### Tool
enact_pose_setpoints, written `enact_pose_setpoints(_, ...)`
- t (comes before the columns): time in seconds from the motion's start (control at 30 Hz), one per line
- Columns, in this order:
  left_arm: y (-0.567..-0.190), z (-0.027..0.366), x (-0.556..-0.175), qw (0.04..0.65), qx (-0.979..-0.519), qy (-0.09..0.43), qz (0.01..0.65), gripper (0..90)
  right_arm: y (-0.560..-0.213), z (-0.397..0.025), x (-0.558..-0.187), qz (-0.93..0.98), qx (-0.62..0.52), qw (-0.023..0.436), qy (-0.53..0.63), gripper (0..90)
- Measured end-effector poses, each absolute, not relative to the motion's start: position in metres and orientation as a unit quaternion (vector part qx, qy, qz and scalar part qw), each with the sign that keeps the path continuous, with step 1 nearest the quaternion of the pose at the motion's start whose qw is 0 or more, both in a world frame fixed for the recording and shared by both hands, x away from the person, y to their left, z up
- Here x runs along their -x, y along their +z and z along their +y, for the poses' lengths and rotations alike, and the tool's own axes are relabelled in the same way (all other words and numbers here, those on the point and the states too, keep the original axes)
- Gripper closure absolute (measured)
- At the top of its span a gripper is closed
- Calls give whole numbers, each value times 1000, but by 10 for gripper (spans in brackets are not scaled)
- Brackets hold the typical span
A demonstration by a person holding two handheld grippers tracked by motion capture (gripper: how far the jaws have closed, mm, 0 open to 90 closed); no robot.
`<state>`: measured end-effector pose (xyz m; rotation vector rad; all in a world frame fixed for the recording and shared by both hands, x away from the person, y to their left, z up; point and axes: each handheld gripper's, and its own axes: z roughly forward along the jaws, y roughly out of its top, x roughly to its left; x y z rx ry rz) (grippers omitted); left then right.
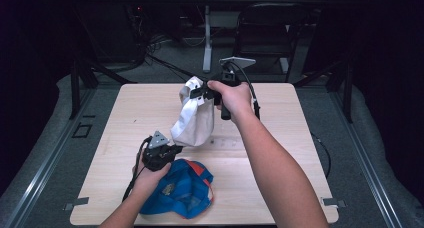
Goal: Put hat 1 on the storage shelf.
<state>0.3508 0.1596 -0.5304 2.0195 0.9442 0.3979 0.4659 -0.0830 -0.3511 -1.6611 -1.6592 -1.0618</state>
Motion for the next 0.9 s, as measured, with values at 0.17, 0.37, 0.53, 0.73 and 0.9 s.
enact_pose_setpoints(0.17, -535, 160, -353, 413, -813, 153, 381, 855, -355, -82, -466, -624, 620, 276, -387, 811)
enact_pose_setpoints(0.37, -542, 158, -353, 414, -811, 156, 384, 855, -363, -82, -467, -632, 626, 260, -376, 809)
enact_pose_setpoints(0.53, -539, 159, -352, 412, -810, 148, 390, 838, -363, -87, -466, -630, 625, 260, -380, 790)
enact_pose_setpoints(0.73, -534, 162, -346, 426, -802, 143, 393, 735, -354, -96, -461, -639, 619, 243, -387, 746)
enact_pose_setpoints(0.9, -531, 167, -338, 428, -800, 146, 394, 676, -346, -108, -453, -640, 620, 214, -400, 708)
